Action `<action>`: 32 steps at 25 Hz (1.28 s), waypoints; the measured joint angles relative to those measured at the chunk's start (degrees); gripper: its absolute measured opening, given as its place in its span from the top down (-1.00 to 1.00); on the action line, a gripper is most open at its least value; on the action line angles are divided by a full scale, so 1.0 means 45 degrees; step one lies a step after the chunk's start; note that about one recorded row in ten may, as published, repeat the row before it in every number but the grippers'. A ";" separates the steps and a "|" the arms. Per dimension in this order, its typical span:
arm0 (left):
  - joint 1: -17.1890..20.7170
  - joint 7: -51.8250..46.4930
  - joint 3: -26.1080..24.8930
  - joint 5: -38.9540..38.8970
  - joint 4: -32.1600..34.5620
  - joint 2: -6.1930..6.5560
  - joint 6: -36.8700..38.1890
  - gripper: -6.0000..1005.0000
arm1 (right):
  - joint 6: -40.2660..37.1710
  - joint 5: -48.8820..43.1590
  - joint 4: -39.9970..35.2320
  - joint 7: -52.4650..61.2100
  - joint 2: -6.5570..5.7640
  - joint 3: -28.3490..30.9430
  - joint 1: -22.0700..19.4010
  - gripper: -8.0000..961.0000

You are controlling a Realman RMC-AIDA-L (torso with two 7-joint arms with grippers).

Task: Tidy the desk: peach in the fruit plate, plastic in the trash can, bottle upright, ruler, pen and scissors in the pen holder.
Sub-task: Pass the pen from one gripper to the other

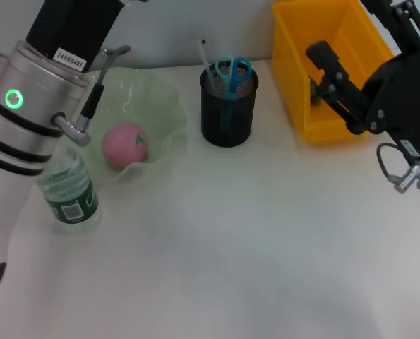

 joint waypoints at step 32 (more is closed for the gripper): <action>0.0025 0.7027 -0.0527 0.1988 0.0183 0.0118 0.0076 0.71 | 0.1282 -0.0077 0.1349 -0.1231 0.0016 0.0010 0.0610 -0.41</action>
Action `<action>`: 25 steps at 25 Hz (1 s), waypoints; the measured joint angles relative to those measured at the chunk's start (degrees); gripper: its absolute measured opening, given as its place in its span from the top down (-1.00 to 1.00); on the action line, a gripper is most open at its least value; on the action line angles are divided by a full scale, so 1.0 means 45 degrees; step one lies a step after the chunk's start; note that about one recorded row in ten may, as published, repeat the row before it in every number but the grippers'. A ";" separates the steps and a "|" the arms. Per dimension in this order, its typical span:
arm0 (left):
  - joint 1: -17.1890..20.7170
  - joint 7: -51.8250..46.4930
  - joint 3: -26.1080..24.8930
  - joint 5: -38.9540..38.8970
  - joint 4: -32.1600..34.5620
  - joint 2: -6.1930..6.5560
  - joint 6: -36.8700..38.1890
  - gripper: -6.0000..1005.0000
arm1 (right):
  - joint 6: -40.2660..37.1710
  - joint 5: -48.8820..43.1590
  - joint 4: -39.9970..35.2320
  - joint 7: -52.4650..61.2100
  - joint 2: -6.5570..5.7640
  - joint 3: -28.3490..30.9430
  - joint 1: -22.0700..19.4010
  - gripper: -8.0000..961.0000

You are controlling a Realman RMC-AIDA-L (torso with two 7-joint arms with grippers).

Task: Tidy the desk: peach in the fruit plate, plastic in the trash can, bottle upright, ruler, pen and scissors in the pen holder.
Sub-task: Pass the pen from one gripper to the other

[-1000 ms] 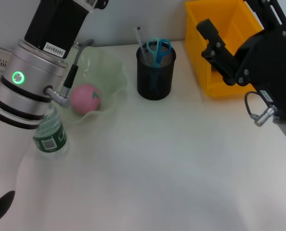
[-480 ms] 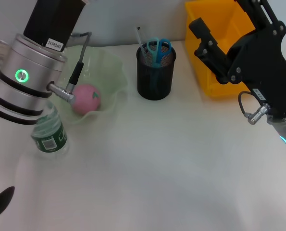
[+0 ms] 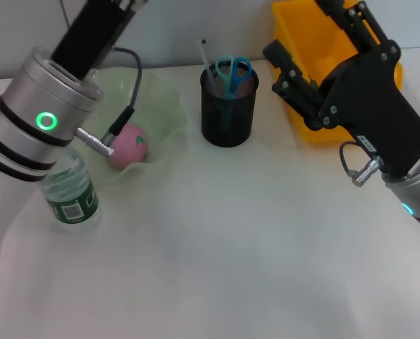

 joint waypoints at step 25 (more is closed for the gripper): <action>-0.0064 -0.0116 -0.0170 0.1861 -0.0010 0.0046 -0.0598 0.71 | -0.0071 -0.0065 -0.0111 -0.0484 0.0011 -0.0291 0.0312 -0.37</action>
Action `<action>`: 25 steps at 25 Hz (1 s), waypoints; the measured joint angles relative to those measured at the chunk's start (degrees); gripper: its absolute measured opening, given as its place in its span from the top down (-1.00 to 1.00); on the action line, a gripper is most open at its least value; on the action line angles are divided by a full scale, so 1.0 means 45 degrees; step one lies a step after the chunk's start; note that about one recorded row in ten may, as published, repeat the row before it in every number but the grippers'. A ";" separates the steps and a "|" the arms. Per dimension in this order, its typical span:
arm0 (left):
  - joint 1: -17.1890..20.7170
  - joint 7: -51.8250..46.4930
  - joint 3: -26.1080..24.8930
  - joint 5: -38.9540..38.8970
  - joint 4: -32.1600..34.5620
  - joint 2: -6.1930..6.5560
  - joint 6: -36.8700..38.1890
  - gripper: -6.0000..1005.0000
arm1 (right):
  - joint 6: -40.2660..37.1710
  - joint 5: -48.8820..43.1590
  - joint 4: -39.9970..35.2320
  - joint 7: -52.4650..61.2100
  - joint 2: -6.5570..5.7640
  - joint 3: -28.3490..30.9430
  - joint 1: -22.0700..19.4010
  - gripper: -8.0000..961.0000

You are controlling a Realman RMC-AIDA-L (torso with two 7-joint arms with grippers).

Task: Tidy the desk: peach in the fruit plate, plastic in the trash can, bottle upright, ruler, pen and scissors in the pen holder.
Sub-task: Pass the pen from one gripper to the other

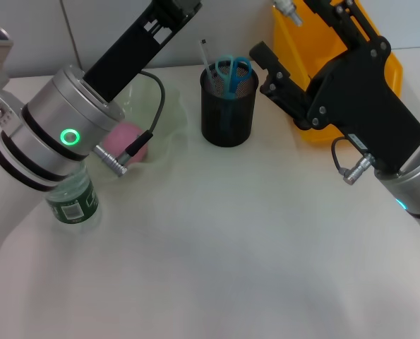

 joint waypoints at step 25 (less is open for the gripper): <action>0.0111 -0.0131 0.0060 0.0018 -0.0002 -0.0052 0.0101 0.71 | -0.0050 0.0010 0.0000 -0.0273 0.0001 0.0118 0.0287 0.15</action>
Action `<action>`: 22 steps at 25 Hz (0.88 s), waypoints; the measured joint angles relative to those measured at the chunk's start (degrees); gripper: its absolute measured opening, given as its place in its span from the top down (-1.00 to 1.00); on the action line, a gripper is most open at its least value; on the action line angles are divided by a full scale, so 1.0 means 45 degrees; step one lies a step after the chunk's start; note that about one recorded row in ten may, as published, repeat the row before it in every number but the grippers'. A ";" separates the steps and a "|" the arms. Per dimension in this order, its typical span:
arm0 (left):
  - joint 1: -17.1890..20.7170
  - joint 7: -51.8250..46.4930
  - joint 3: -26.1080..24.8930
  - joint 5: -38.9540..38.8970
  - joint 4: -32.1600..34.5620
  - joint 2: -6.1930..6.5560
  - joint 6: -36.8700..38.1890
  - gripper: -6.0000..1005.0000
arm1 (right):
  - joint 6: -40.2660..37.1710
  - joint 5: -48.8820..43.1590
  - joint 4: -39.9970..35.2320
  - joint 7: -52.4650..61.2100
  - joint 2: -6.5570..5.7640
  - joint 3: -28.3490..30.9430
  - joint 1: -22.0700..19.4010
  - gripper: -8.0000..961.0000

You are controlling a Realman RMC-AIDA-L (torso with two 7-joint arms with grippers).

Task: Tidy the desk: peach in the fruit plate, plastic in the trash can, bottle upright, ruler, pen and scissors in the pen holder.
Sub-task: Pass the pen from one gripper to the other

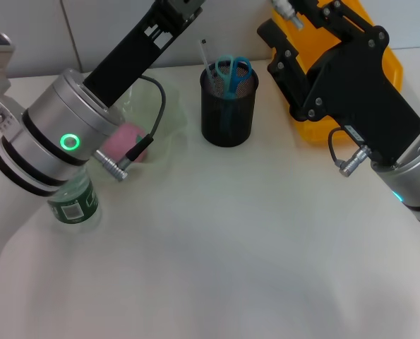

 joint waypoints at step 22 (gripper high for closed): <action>0.0148 0.0004 0.0049 -0.0113 0.0034 -0.0077 0.0162 0.71 | -0.0059 0.0090 0.0000 -0.0004 0.0021 0.0021 0.0173 0.19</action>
